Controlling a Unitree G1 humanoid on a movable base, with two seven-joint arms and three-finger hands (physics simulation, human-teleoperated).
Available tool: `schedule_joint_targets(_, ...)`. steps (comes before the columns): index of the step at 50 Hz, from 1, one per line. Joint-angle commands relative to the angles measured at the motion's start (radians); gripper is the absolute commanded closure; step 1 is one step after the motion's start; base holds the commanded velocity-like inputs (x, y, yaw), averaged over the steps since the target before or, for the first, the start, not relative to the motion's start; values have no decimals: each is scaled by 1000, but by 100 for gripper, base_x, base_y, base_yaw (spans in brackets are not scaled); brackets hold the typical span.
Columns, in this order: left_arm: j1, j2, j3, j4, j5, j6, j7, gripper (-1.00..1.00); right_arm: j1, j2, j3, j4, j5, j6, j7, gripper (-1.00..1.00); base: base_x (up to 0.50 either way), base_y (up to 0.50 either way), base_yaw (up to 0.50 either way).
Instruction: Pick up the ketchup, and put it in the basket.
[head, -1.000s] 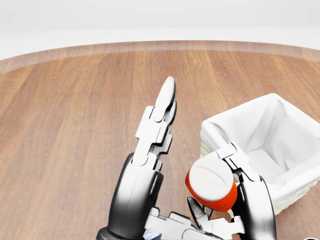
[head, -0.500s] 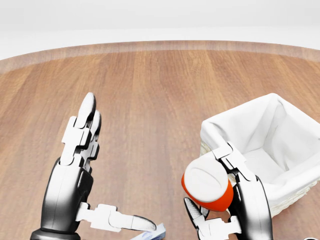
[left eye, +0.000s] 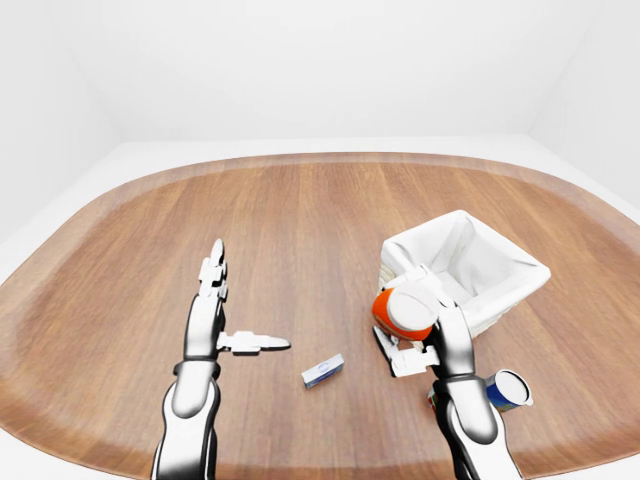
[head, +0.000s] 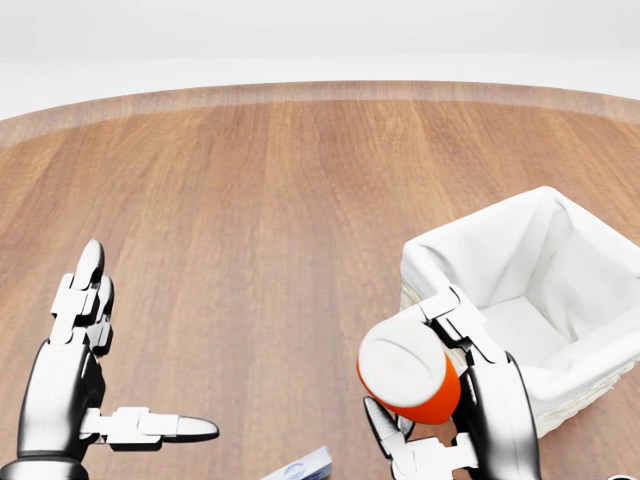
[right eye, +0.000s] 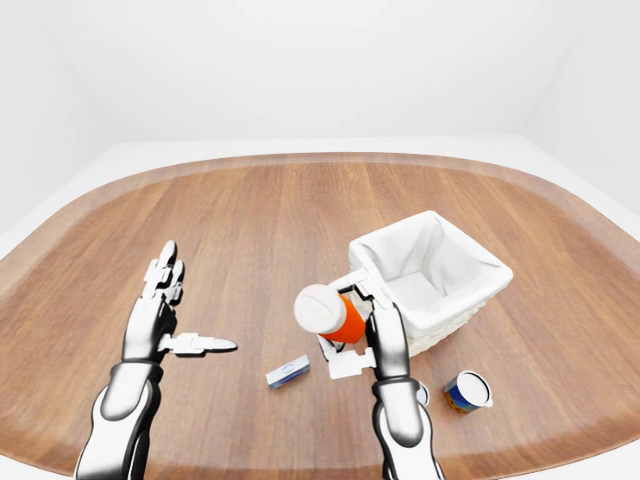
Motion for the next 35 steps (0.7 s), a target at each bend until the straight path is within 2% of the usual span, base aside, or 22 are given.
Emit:
schedule_joint_targets(1,-9,-1,58,112,-28,-40,-13,-100,-7,1,4,13,-14,-20,-20,100,0,0,0)
schedule_joint_targets(3,-20,3,64,150,-42,-55,-9,-100,-4,1,4,4,-14,-15,-20,100,0,0,0)
schedule_joint_targets(6,-23,6,70,165,-55,-61,-8,-100,-5,0,2,4,-11,-15,-19,100,0,0,0)
schedule_joint_targets(10,-33,11,85,214,-92,-91,-11,-100,-8,1,6,13,-17,-19,-21,100,0,0,0)
schedule_joint_targets(12,-33,12,85,215,-93,-91,-10,-100,-8,1,7,13,-17,-19,-21,100,0,0,0)
schedule_joint_targets(13,-48,14,87,272,-102,-122,-8,-100,-7,1,5,12,-16,-20,-21,100,0,0,0)
schedule_joint_targets(19,-51,19,76,292,-96,-140,3,-100,-13,3,9,25,-20,-24,-23,100,0,0,0)
schedule_joint_targets(31,-46,18,64,295,-90,-142,6,-100,-13,2,5,24,-21,-23,-24,100,0,0,0)
schedule_joint_targets(35,-51,22,70,298,-95,-137,4,-100,-15,1,-3,7,-24,-5,-23,100,0,0,0)
